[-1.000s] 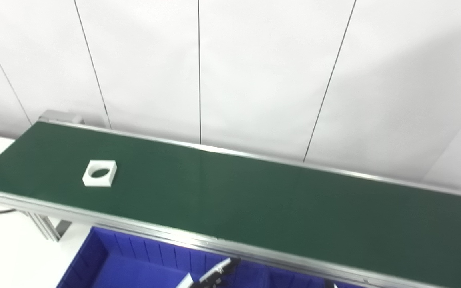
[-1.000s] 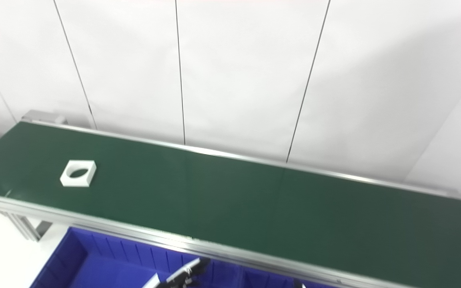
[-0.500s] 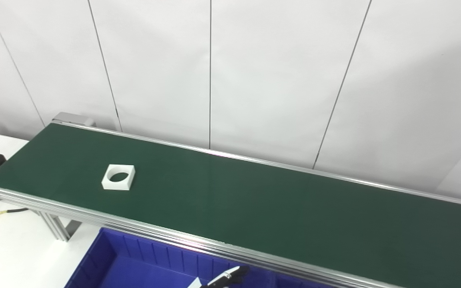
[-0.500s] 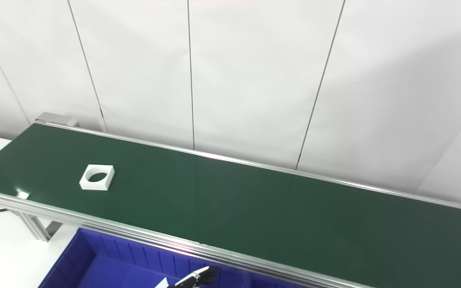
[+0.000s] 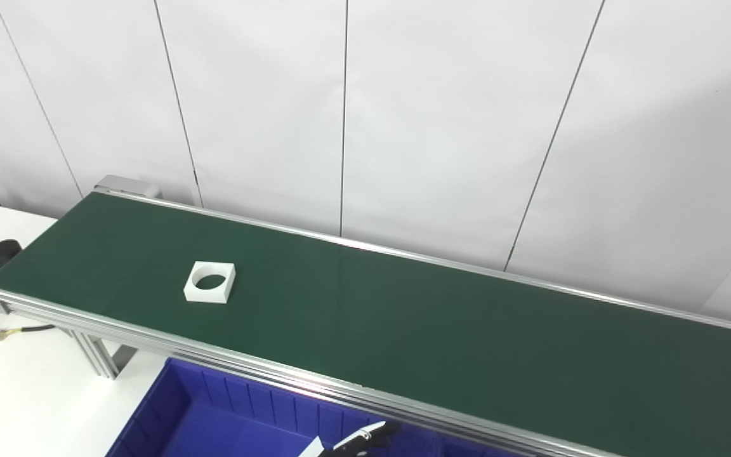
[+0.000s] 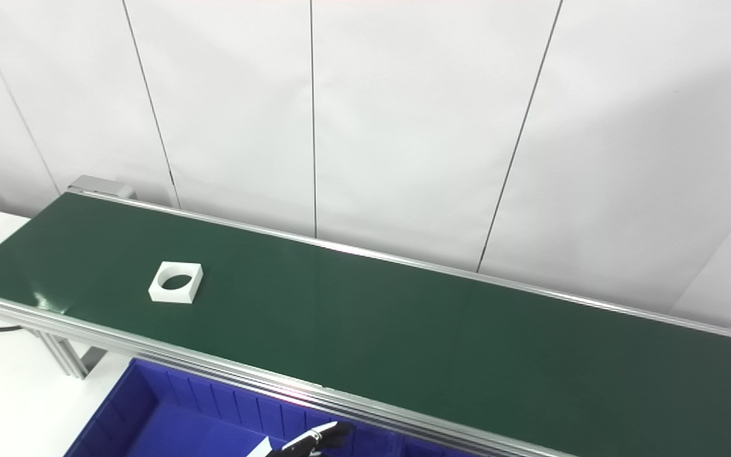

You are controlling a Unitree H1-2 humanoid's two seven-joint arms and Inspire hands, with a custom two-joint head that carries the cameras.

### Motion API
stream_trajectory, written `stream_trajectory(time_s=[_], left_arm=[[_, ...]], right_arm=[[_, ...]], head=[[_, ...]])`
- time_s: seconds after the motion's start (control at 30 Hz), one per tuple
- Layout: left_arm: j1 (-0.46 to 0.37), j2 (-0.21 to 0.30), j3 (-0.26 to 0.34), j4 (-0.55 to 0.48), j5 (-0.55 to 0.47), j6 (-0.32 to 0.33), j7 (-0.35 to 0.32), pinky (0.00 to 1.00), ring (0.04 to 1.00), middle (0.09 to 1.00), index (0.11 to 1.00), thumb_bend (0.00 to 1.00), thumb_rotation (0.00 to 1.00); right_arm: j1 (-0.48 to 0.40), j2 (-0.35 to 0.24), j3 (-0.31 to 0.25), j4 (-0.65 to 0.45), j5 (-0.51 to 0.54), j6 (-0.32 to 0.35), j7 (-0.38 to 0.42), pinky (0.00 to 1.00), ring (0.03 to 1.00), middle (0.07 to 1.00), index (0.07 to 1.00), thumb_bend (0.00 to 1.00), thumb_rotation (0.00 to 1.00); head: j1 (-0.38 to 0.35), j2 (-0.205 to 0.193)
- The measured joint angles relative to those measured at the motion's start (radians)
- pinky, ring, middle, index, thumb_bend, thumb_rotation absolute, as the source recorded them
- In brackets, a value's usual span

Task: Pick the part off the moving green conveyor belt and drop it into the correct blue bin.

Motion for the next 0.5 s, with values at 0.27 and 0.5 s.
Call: stream_trajectory(time_s=[0.27,0.5], left_arm=[[-0.018,0.004,0.007,-0.062,-0.041,-0.002,-0.010,0.81,0.899,0.929,0.914,0.89,0.51],[-0.107,0.035,0.027,-0.165,-0.040,0.010,-0.024,0.84,0.933,0.957,0.935,0.88,0.54]], right_arm=[[-0.013,-0.001,-0.002,0.023,0.015,-0.006,0.001,1.00,0.990,0.992,1.000,0.83,0.20],[-0.026,-0.004,-0.010,0.046,0.031,-0.008,0.002,0.99,0.980,0.986,1.000,0.84,0.21]], head=[[0.009,0.002],[-0.012,0.008]])
